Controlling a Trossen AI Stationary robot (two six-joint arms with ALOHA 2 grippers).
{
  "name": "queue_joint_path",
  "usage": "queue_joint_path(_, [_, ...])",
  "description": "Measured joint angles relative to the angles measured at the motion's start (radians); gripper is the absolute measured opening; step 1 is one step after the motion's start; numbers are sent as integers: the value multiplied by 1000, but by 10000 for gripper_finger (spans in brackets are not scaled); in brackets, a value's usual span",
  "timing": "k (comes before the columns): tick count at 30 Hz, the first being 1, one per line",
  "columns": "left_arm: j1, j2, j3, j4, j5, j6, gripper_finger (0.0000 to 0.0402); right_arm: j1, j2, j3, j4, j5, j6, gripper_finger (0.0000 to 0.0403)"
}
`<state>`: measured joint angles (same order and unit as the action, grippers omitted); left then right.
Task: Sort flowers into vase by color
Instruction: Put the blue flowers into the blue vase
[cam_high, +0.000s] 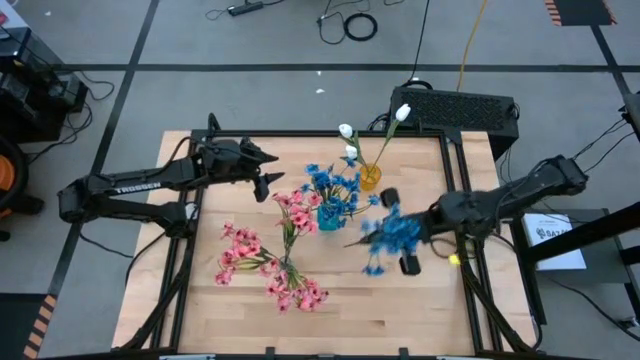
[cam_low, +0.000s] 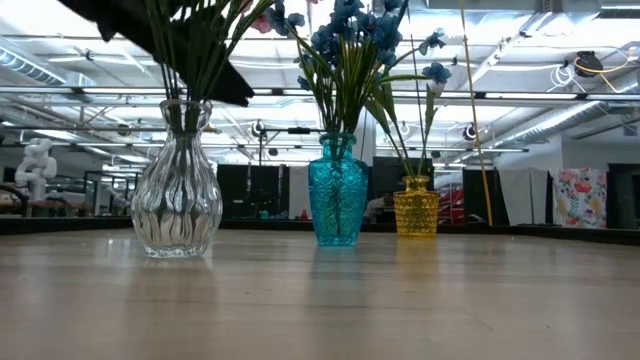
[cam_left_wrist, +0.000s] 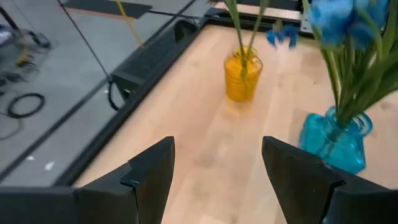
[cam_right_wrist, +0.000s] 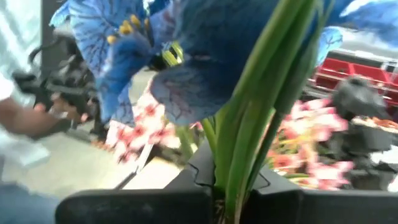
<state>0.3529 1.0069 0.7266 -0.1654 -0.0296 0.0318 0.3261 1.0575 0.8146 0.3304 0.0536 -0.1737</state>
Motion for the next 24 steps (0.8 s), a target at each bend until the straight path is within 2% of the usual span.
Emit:
queue_joint_path(8, [12,0,-156,146,111,-101,248,36,112,0,17,-2,-165,6])
queue_joint_path(15, [12,1,-260,277,124,-165,248,50,187,0,25,6,-219,4])
queue_joint_path(17, [12,1,-277,293,146,-182,248,50,223,0,65,24,-285,4])
queue_joint_path(21, [12,1,-311,327,183,-205,248,49,295,0,133,84,-518,3])
queue_joint_path(24, [12,1,-328,322,192,-216,248,49,338,0,171,146,-579,3])
